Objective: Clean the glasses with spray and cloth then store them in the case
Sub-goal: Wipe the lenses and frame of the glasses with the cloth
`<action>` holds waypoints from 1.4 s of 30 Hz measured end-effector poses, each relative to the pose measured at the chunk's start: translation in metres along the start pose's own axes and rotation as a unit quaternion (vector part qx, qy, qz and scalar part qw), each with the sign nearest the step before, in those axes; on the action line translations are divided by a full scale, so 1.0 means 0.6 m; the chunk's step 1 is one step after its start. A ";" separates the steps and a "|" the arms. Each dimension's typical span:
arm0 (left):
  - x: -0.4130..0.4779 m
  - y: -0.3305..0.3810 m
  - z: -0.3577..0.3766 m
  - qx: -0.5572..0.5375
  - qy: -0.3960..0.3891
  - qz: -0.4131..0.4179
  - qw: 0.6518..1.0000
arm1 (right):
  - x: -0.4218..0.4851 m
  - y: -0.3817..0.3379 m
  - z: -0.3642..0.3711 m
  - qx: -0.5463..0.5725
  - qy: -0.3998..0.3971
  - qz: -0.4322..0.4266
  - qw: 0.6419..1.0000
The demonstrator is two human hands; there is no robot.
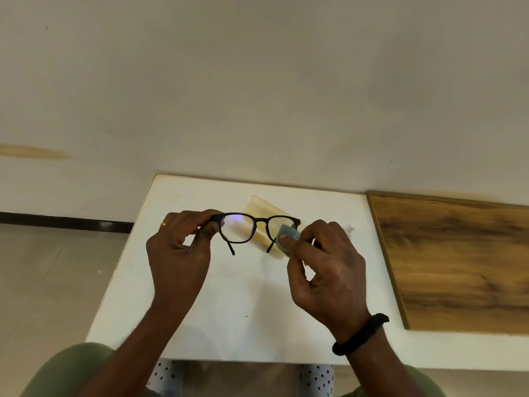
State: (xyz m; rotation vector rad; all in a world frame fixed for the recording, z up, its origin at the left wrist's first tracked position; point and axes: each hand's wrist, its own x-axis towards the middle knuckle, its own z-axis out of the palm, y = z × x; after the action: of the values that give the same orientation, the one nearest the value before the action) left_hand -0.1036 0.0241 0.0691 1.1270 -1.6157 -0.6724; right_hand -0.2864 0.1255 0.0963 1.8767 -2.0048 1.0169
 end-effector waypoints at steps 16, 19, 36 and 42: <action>0.002 0.004 0.001 -0.050 -0.012 -0.069 0.996 | -0.003 -0.003 0.016 0.014 -0.024 0.059 0.998; 0.002 0.003 0.000 -0.062 -0.001 -0.084 0.995 | 0.000 -0.009 0.012 0.017 -0.051 0.040 0.998; 0.002 0.008 0.001 -0.073 -0.030 -0.097 0.992 | -0.002 0.015 0.005 0.060 0.036 0.104 0.992; 0.000 0.010 0.002 -0.067 -0.033 -0.093 0.993 | -0.001 -0.001 0.014 0.068 -0.014 0.082 0.994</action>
State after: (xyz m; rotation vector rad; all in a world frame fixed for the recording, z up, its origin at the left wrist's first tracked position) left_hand -0.1067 0.0265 0.0735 1.1763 -1.5077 -0.9342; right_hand -0.2831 0.1210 0.0903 1.8253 -2.1869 1.2040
